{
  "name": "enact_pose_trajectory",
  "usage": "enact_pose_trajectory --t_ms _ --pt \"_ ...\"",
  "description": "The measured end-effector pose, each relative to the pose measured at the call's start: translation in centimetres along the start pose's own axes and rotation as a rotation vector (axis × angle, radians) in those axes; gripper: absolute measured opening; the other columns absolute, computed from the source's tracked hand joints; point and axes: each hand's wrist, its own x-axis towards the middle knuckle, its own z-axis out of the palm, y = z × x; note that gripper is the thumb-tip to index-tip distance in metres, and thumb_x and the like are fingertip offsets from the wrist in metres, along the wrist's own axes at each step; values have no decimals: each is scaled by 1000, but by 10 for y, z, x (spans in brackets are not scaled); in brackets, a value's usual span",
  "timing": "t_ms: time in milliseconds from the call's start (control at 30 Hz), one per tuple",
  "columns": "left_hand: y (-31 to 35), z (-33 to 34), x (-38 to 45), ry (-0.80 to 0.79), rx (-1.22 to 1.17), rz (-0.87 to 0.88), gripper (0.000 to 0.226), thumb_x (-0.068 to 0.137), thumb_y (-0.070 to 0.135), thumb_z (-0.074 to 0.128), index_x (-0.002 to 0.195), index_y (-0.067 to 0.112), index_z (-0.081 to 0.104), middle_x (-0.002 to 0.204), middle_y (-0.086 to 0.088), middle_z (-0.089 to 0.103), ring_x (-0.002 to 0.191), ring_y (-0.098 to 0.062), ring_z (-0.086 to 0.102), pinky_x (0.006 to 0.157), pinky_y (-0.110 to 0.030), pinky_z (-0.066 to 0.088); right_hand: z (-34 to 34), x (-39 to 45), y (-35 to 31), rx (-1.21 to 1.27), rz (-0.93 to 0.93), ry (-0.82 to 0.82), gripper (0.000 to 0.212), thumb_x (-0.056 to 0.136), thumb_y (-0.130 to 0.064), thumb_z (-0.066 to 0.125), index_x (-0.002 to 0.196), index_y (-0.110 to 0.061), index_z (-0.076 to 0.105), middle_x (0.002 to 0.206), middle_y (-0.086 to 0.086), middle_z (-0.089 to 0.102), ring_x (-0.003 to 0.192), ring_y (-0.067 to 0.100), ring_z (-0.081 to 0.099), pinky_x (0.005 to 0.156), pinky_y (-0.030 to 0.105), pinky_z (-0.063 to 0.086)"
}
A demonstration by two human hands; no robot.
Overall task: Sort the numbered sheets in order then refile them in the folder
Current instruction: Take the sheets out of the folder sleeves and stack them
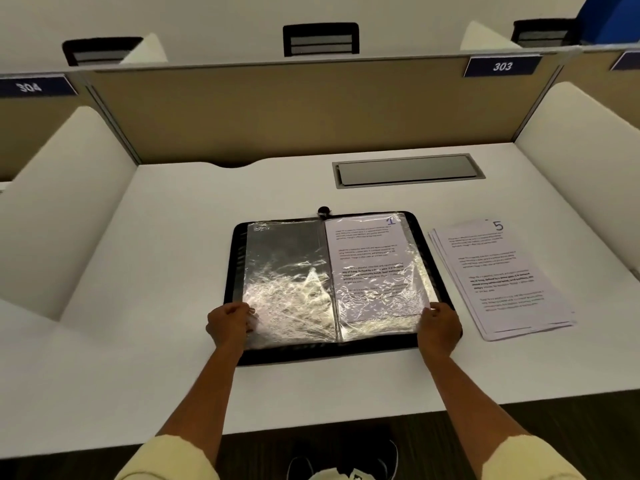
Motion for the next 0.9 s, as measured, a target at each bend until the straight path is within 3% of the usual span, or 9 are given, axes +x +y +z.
enact_pose_trajectory --t_ms 100,233,300,400,500,600,733,833,900 --pt "-8 -4 5 13 173 75 14 83 9 69 70 15 71 64 -6 70 60 -25 68 65 -41 60 0 -2 2 -18 4 15 15 96 -9 57 93 -1 69 89 18 68 82 34 62 66 32 40" --pt "-13 -3 10 46 303 140 14 81 10 69 67 15 68 68 -6 67 76 -31 66 71 -36 53 -1 -3 -1 -27 24 45 15 96 -16 61 95 -4 71 95 17 68 81 32 60 67 35 46" --pt "-11 0 11 76 310 184 7 78 5 68 84 9 69 80 -11 67 82 -33 64 70 -36 50 -3 -6 -2 -55 30 70 16 95 -18 65 101 -5 74 106 19 65 94 37 61 73 41 52" --pt "-8 9 16 101 295 309 37 75 -1 72 111 4 62 99 -19 62 86 -30 58 71 -35 44 -5 -10 -3 -91 8 80 19 93 -17 68 104 -3 73 111 20 61 100 39 59 77 46 54" --pt "-3 27 22 77 358 502 42 73 0 74 113 4 63 105 -21 59 96 -36 56 80 -40 45 -9 -12 -5 -130 -52 88 19 94 -17 67 101 -1 73 107 20 62 95 37 60 74 45 55" --pt "4 51 14 -22 441 693 34 72 4 76 104 11 68 107 -13 59 101 -34 55 88 -45 45 -10 -13 -7 -154 -123 78 19 95 -17 65 98 0 73 97 19 65 85 33 62 67 37 51" --pt "9 90 -16 -219 518 921 19 74 18 79 90 17 68 99 -2 59 96 -27 53 80 -43 45 -15 -12 -11 -21 -182 17 22 99 -14 59 90 1 73 81 11 64 70 21 58 57 18 39" --pt "1 115 -37 -479 471 916 31 74 49 68 88 22 67 96 7 63 94 -20 54 80 -40 45 -17 -14 -20 121 -117 -9 26 100 -15 57 85 0 70 76 6 62 70 20 59 55 9 33" --pt "-8 128 -51 -633 441 869 42 69 60 66 90 24 66 99 10 63 95 -15 53 82 -32 44 -18 -14 -25 178 -99 -9 26 100 -17 57 83 -3 70 76 6 66 71 19 62 57 12 39"
